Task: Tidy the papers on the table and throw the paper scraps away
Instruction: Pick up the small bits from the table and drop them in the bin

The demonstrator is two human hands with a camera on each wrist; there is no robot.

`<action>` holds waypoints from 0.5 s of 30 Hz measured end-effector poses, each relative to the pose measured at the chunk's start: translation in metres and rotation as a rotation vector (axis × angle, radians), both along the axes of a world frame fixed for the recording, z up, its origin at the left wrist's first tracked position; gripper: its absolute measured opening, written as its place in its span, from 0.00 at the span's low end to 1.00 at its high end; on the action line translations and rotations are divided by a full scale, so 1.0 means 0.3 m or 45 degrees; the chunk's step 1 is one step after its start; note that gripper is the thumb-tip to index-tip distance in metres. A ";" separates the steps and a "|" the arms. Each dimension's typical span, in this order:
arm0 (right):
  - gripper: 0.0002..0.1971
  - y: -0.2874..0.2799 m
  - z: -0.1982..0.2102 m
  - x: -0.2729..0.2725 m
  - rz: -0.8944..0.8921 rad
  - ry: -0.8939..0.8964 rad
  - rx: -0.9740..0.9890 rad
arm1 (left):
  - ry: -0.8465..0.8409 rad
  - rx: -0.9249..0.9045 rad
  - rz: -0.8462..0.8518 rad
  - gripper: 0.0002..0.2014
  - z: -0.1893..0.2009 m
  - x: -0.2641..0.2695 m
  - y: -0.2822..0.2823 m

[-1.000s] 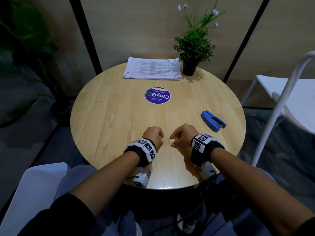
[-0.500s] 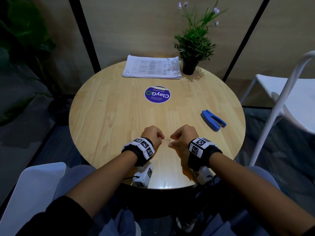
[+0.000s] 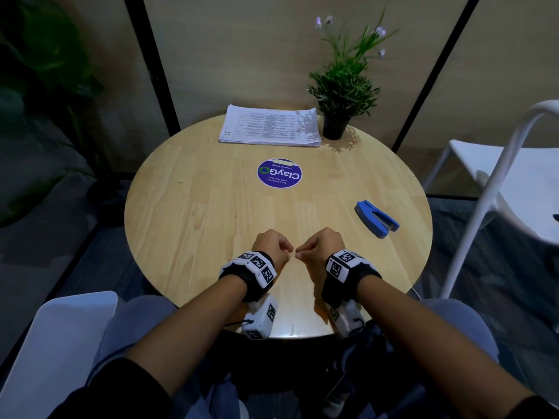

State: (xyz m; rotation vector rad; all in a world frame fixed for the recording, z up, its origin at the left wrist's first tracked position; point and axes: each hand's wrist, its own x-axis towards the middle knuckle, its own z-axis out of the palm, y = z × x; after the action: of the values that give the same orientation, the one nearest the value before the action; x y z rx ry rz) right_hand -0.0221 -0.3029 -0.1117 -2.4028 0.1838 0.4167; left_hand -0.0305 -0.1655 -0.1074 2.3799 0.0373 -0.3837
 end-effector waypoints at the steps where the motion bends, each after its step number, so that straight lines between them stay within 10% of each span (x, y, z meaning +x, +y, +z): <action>1: 0.08 0.000 0.002 0.000 0.006 -0.002 -0.005 | 0.004 0.000 0.003 0.11 0.000 -0.001 0.000; 15: 0.11 0.057 0.033 -0.034 0.354 -0.078 -0.463 | 0.040 0.068 -0.012 0.12 -0.002 0.001 0.005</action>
State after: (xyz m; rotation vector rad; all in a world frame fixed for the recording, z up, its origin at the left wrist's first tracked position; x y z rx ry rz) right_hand -0.0322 -0.2859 -0.1019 -2.8086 -0.1157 0.4668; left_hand -0.0303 -0.1640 -0.1081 2.4276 0.0516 -0.4290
